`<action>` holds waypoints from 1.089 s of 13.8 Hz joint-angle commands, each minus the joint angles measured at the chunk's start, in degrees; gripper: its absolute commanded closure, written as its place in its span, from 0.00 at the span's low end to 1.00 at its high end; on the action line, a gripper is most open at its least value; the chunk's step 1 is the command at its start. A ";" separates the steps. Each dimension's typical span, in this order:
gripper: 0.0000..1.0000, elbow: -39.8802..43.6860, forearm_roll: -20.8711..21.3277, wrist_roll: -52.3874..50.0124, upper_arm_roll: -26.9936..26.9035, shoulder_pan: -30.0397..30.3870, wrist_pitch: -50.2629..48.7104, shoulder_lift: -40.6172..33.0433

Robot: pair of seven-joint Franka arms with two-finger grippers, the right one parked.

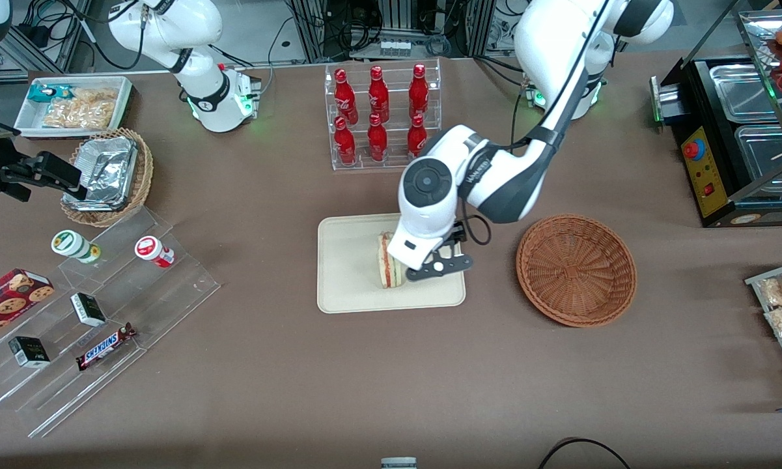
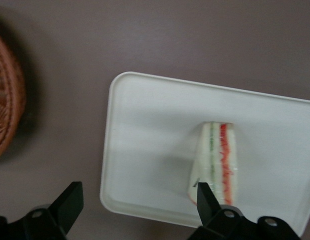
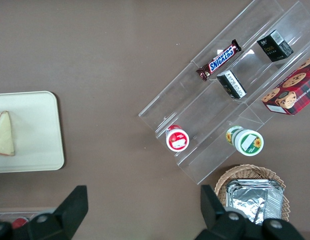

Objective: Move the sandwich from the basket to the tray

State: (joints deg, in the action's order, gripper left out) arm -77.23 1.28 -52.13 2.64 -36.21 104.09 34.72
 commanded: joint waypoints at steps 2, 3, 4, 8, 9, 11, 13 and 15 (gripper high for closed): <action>0.00 -2.66 0.56 -1.05 0.08 5.17 -6.95 -3.77; 0.00 -3.79 0.65 0.00 0.08 6.58 -7.14 -4.74; 0.00 -5.11 0.65 2.54 0.08 7.99 -7.06 -5.88; 0.00 -12.75 0.65 12.65 0.08 14.66 -6.97 -13.25; 0.00 -14.07 0.65 14.58 0.08 15.81 -7.23 -14.93; 0.00 -16.19 0.56 18.01 0.08 17.92 -7.58 -17.65; 0.00 -18.47 0.56 21.01 0.08 19.59 -8.02 -20.56; 0.00 -20.67 0.48 23.73 0.17 21.78 -8.11 -23.80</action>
State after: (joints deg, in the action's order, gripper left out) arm -93.51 1.36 -31.09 2.09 -16.64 96.03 15.80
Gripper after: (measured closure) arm 0.000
